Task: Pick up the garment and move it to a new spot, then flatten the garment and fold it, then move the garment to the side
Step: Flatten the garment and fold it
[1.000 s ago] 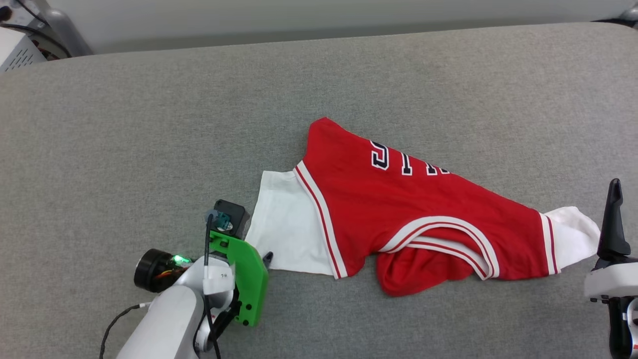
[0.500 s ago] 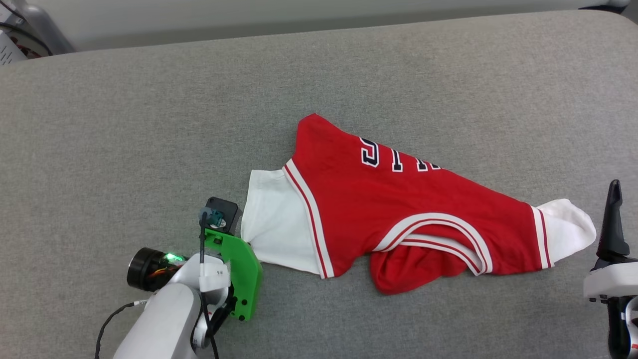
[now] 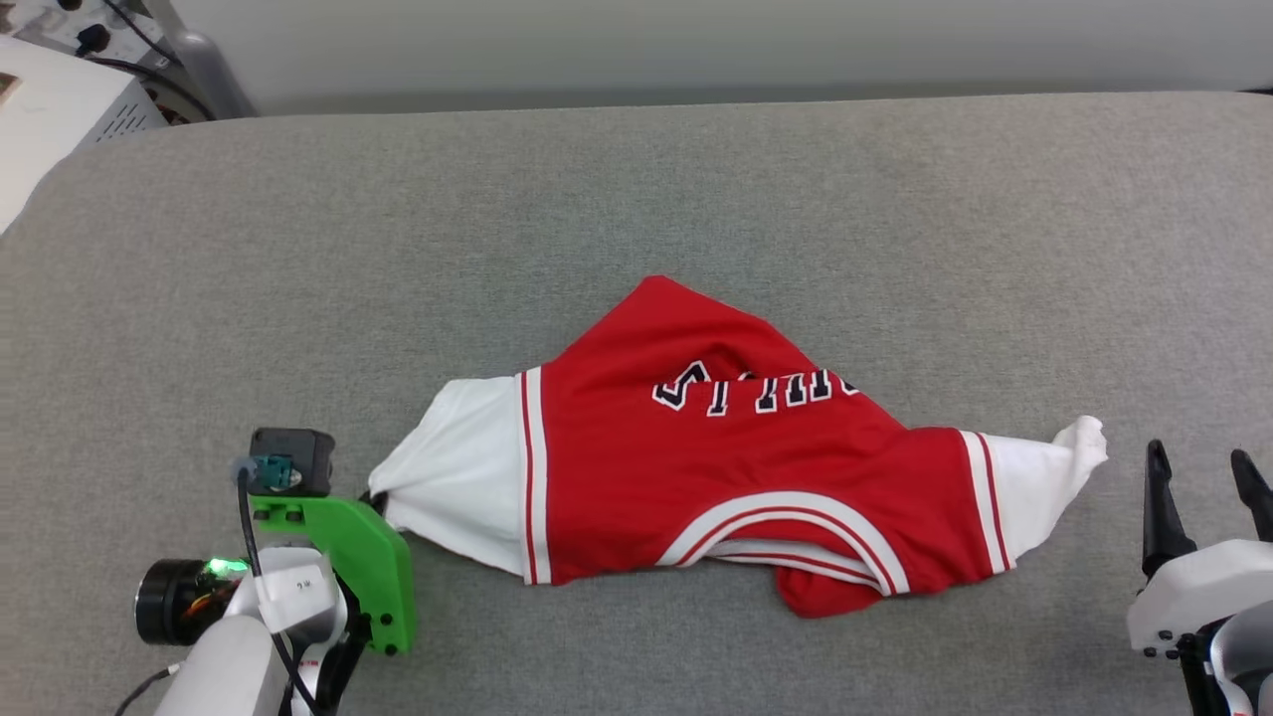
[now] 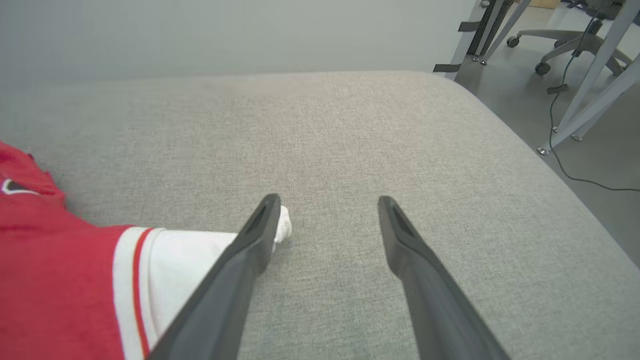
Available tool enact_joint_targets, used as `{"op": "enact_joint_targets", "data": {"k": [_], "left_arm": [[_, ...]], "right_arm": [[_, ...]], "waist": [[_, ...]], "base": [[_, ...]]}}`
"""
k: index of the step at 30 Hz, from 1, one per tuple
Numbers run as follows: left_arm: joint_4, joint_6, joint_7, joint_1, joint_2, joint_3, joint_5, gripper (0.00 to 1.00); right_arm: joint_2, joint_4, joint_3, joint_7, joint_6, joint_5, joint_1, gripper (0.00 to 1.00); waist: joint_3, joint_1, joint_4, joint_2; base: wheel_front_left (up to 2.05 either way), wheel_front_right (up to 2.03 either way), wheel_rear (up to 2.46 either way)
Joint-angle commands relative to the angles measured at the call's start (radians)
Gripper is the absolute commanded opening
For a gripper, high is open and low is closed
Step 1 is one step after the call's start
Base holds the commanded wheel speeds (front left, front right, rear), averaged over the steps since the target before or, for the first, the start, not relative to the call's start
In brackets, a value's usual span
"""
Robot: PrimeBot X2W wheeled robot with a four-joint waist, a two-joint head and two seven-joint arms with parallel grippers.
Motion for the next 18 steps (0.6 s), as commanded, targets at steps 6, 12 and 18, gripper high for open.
{"op": "enact_joint_targets", "data": {"k": [6,12,18], "left_arm": [[-0.043,-0.015,0.000,0.082,-0.024,-0.048,-0.024,0.64],[-0.035,-0.048,-0.150,0.056,-0.055,-0.045,-0.025,1.00],[-0.027,-0.085,-0.367,0.026,-0.050,-0.028,0.010,1.00]], "right_arm": [[-0.004,0.022,-0.006,0.098,-0.001,-0.001,0.033,1.00],[-0.025,0.008,-0.010,0.162,-0.001,0.006,0.031,1.00],[-0.107,-0.051,0.025,0.343,-0.001,0.053,0.029,1.00]], "waist": [[-0.027,0.0000,0.053,0.0116],[-0.045,0.0000,0.085,0.0116],[-0.060,0.0000,0.127,0.0116]], "base": [[0.00,0.00,0.00],[0.00,0.00,0.00],[0.00,0.00,0.00]]}}
